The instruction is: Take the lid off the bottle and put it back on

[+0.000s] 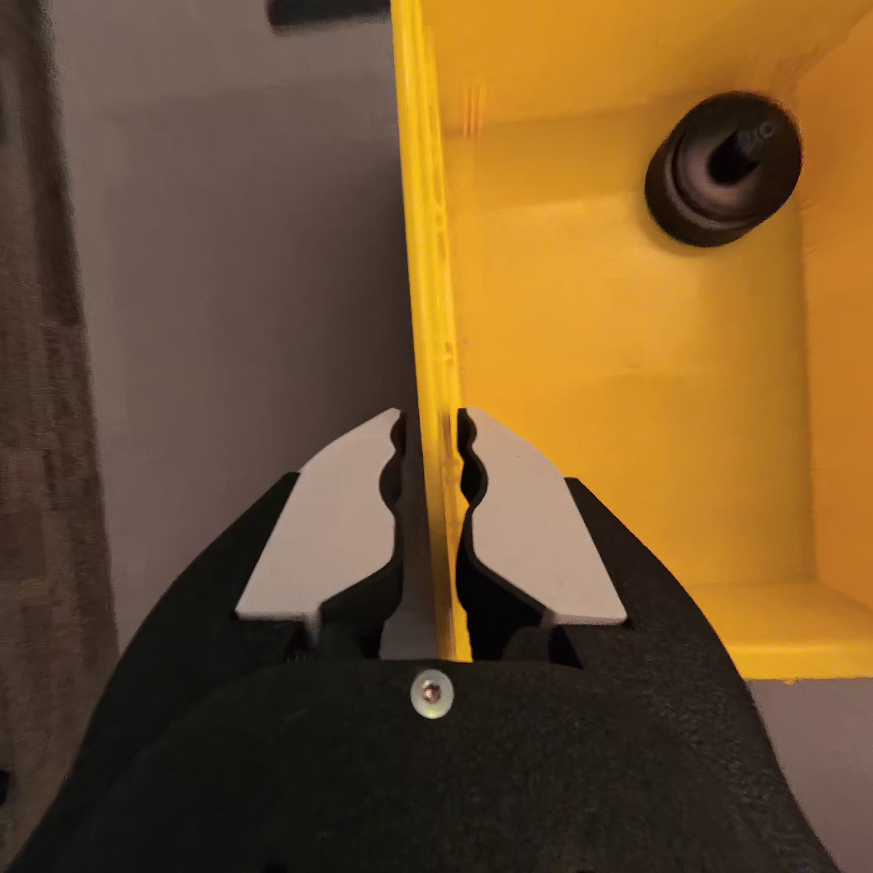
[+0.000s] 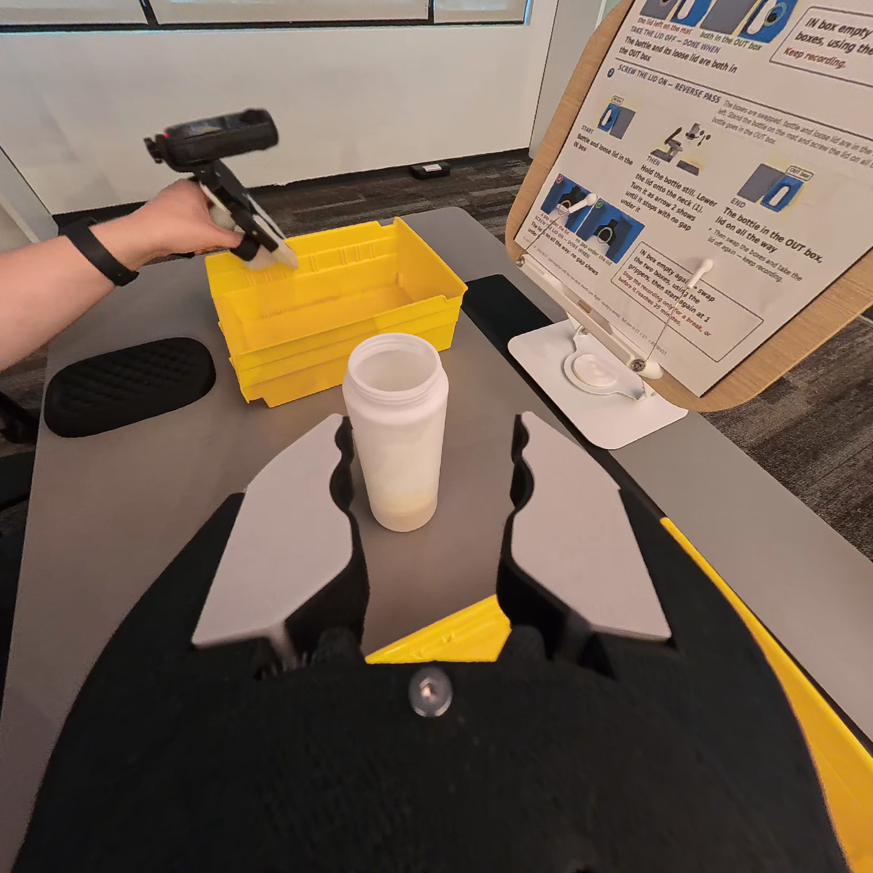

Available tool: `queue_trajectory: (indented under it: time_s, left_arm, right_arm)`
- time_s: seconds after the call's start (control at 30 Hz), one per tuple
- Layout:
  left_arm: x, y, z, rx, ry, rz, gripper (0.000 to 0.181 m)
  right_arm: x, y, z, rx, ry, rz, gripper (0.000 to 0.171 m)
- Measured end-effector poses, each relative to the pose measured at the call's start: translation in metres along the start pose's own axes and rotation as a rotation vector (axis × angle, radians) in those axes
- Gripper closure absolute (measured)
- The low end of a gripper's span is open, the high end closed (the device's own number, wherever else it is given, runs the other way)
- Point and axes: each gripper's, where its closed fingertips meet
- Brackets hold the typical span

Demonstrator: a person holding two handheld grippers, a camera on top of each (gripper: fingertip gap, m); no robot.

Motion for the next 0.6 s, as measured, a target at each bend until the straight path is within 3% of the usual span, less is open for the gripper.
queue_trajectory:
  time_s: [0.03,0.1,0.13,0.17,0.23,0.3,0.43,0.6]
  left_arm:
    - [-0.002,0.010,-0.013,0.074,-0.033,-0.054,0.156]
    - [0.000,0.035,-0.046,0.257,-0.111,-0.174,0.126]
    - [0.013,0.045,-0.063,0.353,-0.146,-0.176,0.123]
    - [0.034,0.051,-0.078,0.443,-0.181,-0.127,0.132]
    - [0.076,0.047,-0.097,0.527,-0.249,0.005,0.134]
    - [0.097,0.024,-0.104,0.483,-0.276,0.079,0.119]
    - [0.121,-0.024,-0.111,0.446,-0.282,0.254,0.126]
    - [0.128,-0.069,-0.104,0.291,-0.325,0.310,0.109]
  right_arm:
    - [0.000,0.001,0.000,0.002,0.002,0.003,0.105]
    - [0.001,0.003,-0.002,0.012,0.003,0.009,0.106]
    - [0.002,0.003,-0.003,0.016,0.003,0.012,0.106]
    - [0.003,0.004,-0.003,0.018,0.003,0.014,0.106]
    - [0.005,0.004,-0.002,0.013,-0.001,0.020,0.106]
    - [0.007,0.005,0.000,0.007,-0.003,0.026,0.106]
    - [0.008,0.009,0.000,0.007,-0.004,0.031,0.106]
    - [0.012,0.015,-0.001,0.017,-0.007,0.038,0.105]
Point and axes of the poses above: each gripper's, where its closed fingertips meet, y back along the fingers, z out of its underside, x = y × z across the jaws, and after that the axes turned 12 degrees about -y, right-handed
